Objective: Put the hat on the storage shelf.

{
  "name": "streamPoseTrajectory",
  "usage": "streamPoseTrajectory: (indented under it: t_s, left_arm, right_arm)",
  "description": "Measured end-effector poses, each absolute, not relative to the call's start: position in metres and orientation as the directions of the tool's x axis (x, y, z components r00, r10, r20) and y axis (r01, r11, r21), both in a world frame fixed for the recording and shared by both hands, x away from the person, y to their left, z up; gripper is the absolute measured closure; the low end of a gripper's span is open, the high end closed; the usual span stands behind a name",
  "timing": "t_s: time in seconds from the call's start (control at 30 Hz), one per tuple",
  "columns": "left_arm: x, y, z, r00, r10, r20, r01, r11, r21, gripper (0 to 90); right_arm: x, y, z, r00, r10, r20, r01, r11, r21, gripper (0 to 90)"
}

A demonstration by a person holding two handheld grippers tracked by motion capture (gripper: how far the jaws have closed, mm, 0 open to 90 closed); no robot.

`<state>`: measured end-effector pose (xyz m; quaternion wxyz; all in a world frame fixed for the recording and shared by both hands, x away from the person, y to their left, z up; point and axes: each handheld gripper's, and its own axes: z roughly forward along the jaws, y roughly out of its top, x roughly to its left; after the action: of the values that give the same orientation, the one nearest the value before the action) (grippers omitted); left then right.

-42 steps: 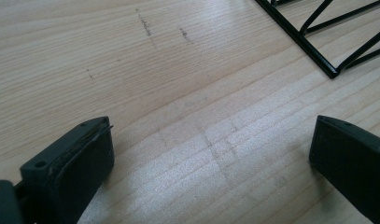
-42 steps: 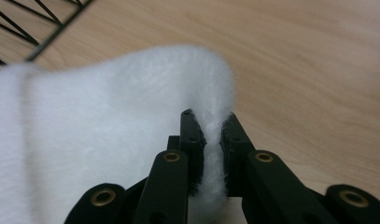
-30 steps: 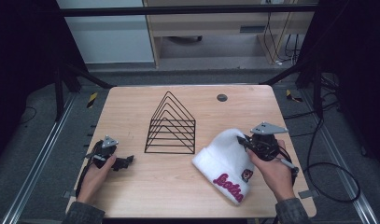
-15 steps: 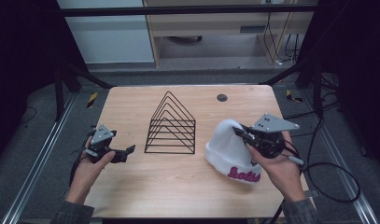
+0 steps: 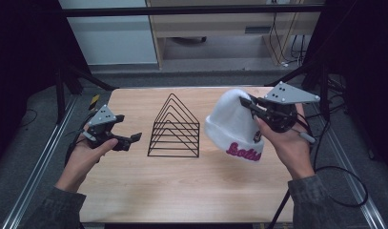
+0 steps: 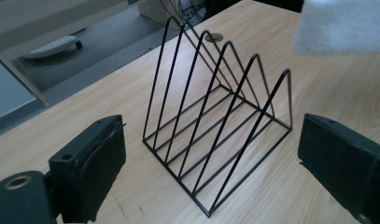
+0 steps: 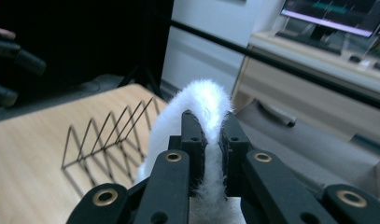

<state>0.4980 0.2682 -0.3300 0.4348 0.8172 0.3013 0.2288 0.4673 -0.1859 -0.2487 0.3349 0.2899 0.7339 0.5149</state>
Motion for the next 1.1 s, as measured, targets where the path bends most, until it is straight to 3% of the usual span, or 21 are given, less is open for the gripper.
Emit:
streamPoseTrajectory:
  t_s: [0.37,0.87,1.1]
  left_arm:
    - [0.501,0.255,-0.306,0.736,0.665,0.129,0.264,-0.457,0.85,10.3]
    - [0.512,0.235,-0.297,0.753,0.65,0.098,0.246,-0.418,0.875,17.4]
    - [0.52,0.231,-0.294,0.766,0.642,0.04,0.26,-0.367,0.893,20.7]
  right_arm:
    - [0.482,-0.167,-0.201,-0.577,0.784,-0.229,0.0,0.279,0.96,83.6]
    - [0.497,-0.144,-0.182,-0.614,0.758,-0.222,-0.037,0.253,0.967,83.6]
    - [0.506,-0.125,-0.175,-0.65,0.73,-0.212,-0.057,0.232,0.971,83.6]
